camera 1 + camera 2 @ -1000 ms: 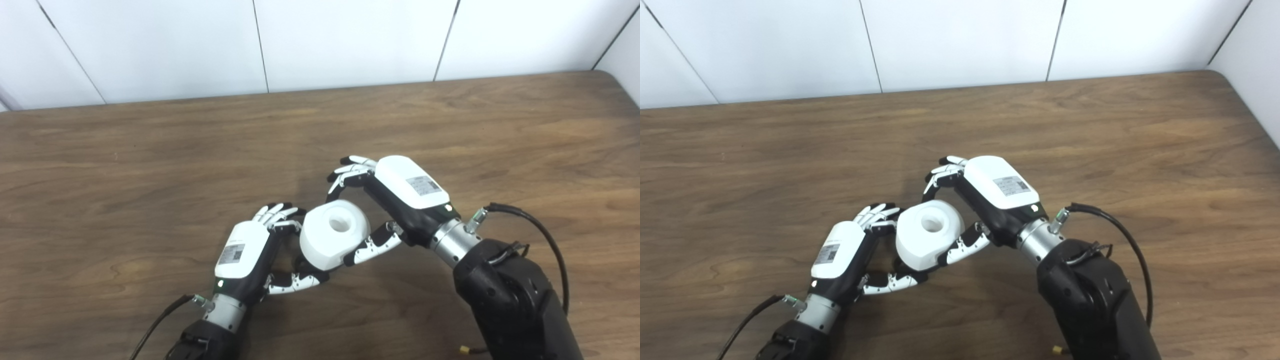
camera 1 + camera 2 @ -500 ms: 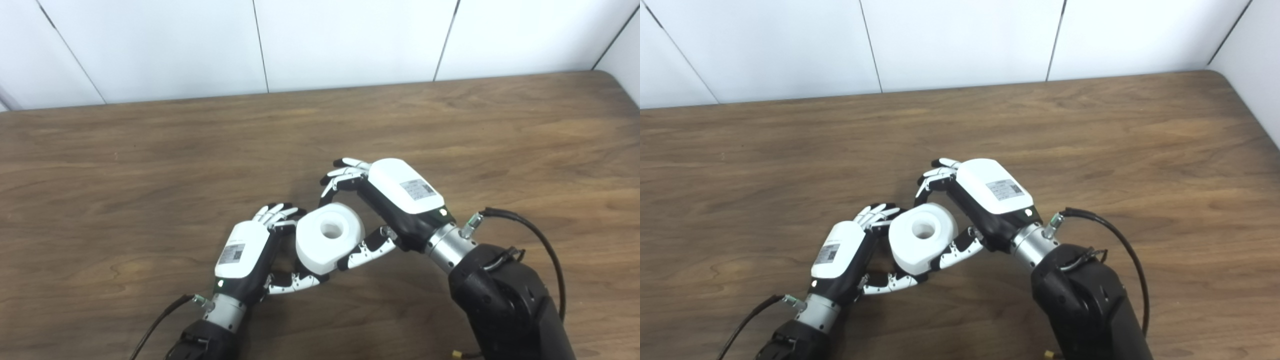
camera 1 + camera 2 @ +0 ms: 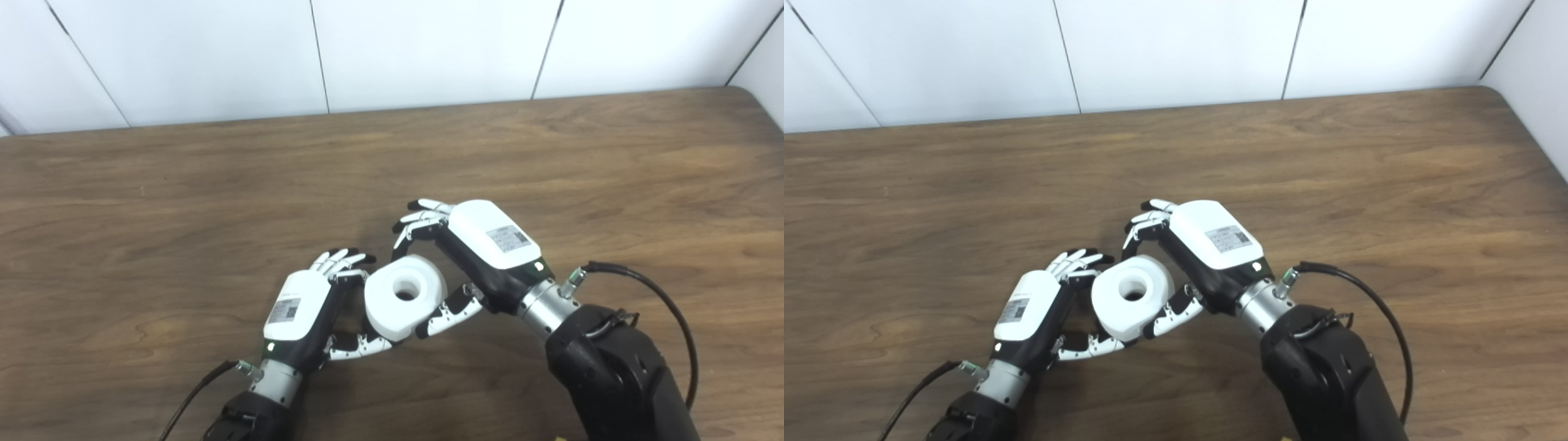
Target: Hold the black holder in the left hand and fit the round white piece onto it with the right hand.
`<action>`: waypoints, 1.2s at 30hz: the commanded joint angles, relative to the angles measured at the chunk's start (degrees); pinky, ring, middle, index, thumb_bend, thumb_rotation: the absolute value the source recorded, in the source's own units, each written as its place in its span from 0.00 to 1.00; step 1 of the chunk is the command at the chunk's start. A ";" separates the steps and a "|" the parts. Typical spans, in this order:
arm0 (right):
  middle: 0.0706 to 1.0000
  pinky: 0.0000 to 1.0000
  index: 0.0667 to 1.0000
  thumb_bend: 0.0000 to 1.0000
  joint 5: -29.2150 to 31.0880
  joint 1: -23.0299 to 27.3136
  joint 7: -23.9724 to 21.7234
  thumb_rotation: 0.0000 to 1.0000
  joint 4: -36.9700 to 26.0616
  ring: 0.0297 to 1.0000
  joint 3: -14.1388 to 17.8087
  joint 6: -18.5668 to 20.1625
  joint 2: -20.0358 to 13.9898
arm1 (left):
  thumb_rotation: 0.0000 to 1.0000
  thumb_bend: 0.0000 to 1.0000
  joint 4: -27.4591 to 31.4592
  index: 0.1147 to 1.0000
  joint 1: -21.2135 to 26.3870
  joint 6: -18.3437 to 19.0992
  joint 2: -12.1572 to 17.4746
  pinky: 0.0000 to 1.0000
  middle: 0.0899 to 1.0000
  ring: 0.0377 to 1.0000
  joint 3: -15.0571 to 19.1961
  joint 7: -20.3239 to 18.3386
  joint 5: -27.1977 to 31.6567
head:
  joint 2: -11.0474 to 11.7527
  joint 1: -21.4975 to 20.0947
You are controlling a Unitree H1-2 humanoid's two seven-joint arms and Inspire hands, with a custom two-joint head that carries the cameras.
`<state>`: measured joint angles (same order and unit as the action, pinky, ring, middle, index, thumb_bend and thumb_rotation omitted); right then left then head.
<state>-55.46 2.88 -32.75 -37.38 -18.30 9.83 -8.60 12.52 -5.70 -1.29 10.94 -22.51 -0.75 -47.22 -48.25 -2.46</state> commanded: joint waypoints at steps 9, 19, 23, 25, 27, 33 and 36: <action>0.76 0.81 0.45 0.52 -0.34 1.04 0.40 0.15 -0.85 0.89 0.65 -1.51 -0.57 | 0.05 0.52 -0.54 0.42 -0.32 0.09 0.47 0.93 0.81 0.90 -0.67 -1.63 -0.58 | 0.05 -0.21; 0.83 0.83 0.67 0.97 -1.93 1.50 -2.42 0.40 -1.91 0.91 0.38 -1.02 -1.35 | 0.05 0.52 -0.44 0.42 -0.32 0.43 0.35 0.92 0.81 0.90 -0.84 -1.87 -0.84 | 0.20 -0.11; 0.89 0.86 0.79 1.00 -3.67 1.80 -4.41 0.49 -2.71 0.94 0.27 -1.45 -1.50 | 0.05 0.52 -0.61 0.42 -0.24 0.25 0.43 0.92 0.81 0.90 -0.93 -1.65 -1.15 | 0.20 -0.11; 0.91 0.87 0.82 1.00 -4.01 1.76 -4.53 0.51 -2.82 0.95 0.33 -1.69 -1.40 | 0.05 0.52 -0.74 0.42 -0.22 0.35 0.43 0.92 0.81 0.90 -0.92 -1.75 -1.09 | 0.41 -0.12; 0.92 0.88 0.85 1.00 -4.32 1.59 -4.33 0.52 -2.90 0.96 0.41 -2.02 -1.31 | 0.05 0.52 -0.83 0.42 -0.17 0.45 0.42 0.92 0.81 0.90 -0.93 -1.84 -1.08 | 0.46 -0.16; 0.93 0.86 0.93 1.00 -3.98 1.12 -4.32 0.53 -2.94 0.95 0.86 -1.86 -1.02 | 0.05 0.52 -1.04 0.42 -0.08 0.23 0.40 0.92 0.81 0.90 -0.96 -1.61 -0.98 | 0.56 -0.06; 0.94 0.86 0.98 1.00 -3.65 1.10 -4.77 0.54 -2.98 0.96 1.12 -1.50 -0.98 | 0.05 0.52 -1.11 0.42 -0.05 0.25 0.40 0.92 0.81 0.90 -0.97 -1.65 -0.97 | 0.66 -0.13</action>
<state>-59.64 3.09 -37.99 -37.87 -17.77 9.19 -10.12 12.48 -5.59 -1.30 10.95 -22.76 -0.70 -47.42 -47.55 -2.55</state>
